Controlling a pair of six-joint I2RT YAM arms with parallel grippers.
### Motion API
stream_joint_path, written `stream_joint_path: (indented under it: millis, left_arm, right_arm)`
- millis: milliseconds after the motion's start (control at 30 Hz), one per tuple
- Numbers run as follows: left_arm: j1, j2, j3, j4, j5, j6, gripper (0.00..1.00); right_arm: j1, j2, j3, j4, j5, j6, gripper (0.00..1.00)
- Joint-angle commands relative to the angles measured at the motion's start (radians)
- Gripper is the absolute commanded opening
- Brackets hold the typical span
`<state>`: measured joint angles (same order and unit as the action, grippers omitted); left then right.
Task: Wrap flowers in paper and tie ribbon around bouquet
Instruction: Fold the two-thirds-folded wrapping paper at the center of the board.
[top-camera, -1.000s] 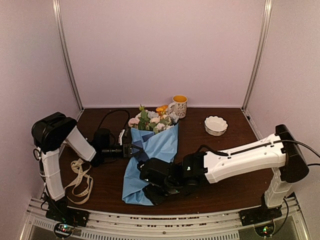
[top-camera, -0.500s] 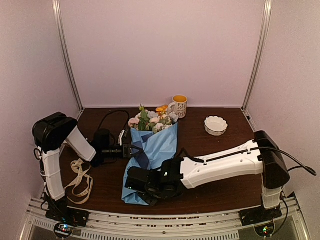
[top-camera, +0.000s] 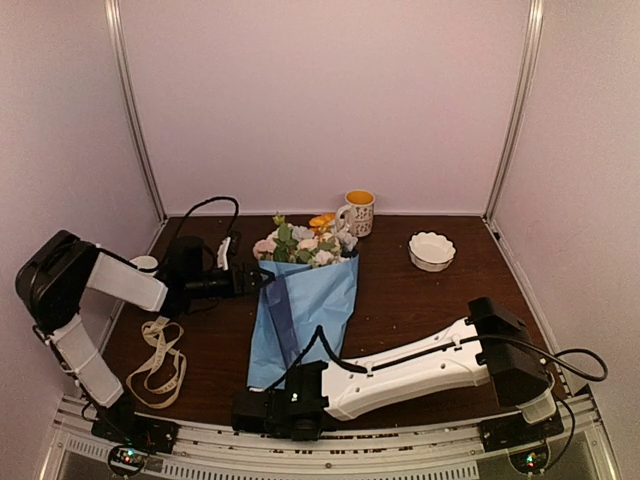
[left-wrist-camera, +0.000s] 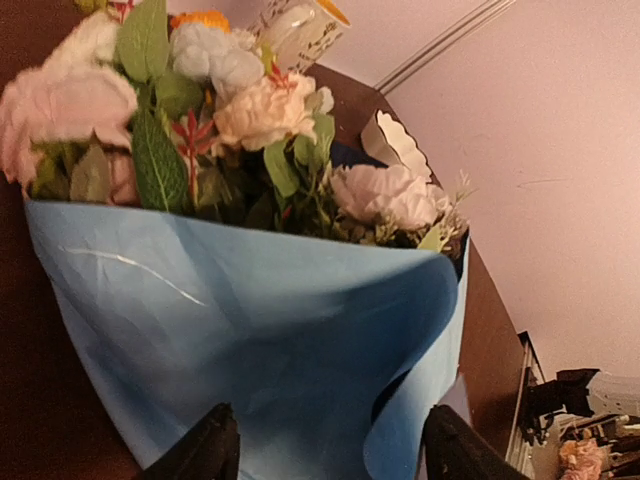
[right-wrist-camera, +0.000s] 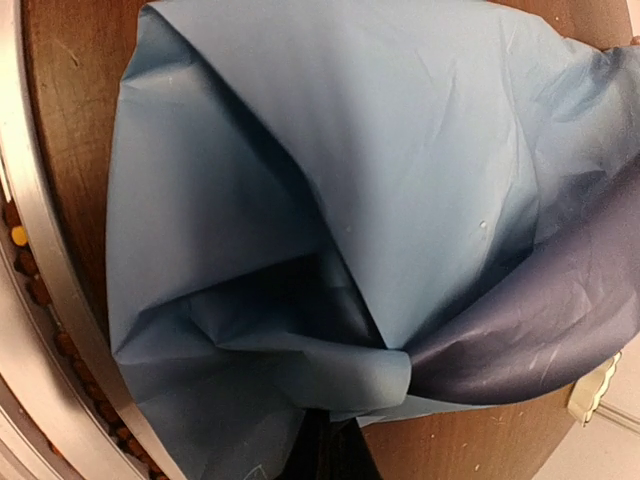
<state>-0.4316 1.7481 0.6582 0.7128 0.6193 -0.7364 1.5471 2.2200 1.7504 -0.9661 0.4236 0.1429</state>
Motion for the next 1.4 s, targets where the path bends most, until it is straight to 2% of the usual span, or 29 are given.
stream_joint_path:
  millis: [0, 133, 267, 467, 733, 867, 1167, 1267, 1300, 1367]
  left_arm:
    - [0.003, -0.236, 0.031, -0.377, -0.182, 0.139, 0.7]
    - [-0.039, -0.344, 0.078, -0.602, -0.231, 0.265, 0.72]
    - [-0.122, -0.385, 0.109, -0.706, -0.218, 0.303, 0.77]
    - [-0.191, -0.456, 0.166, -0.758, -0.213, 0.324, 0.89]
    - [-0.27, -0.517, 0.215, -0.796, -0.216, 0.366, 0.93]
    - [-0.33, -0.475, 0.283, -0.88, -0.287, 0.389, 0.97]
    - [-0.422, -0.347, 0.435, -1.023, -0.567, 0.416, 0.97]
    - [-0.45, -0.327, 0.461, -1.048, -0.645, 0.413, 0.89]
    - [-0.459, -0.324, 0.466, -1.057, -0.662, 0.418, 0.82]
    - [-0.468, -0.324, 0.475, -1.072, -0.676, 0.421, 0.63]
  right_arm:
    - [0.006, 0.009, 0.038, -0.061, 0.044, -0.108, 0.0]
    - [0.011, 0.032, 0.068, -0.069, 0.046, -0.139, 0.0]
    - [0.013, 0.048, 0.087, -0.091, 0.058, -0.143, 0.0]
    - [0.022, 0.054, 0.093, -0.088, 0.047, -0.152, 0.0]
    - [0.023, 0.063, 0.101, -0.093, 0.055, -0.152, 0.0]
    - [0.024, 0.067, 0.101, -0.097, 0.059, -0.152, 0.0]
    - [0.025, 0.067, 0.096, -0.096, 0.057, -0.145, 0.0]
    - [0.025, 0.066, 0.097, -0.095, 0.058, -0.143, 0.0]
    - [0.025, 0.066, 0.095, -0.094, 0.058, -0.143, 0.0]
    - [0.025, 0.066, 0.093, -0.095, 0.058, -0.143, 0.0]
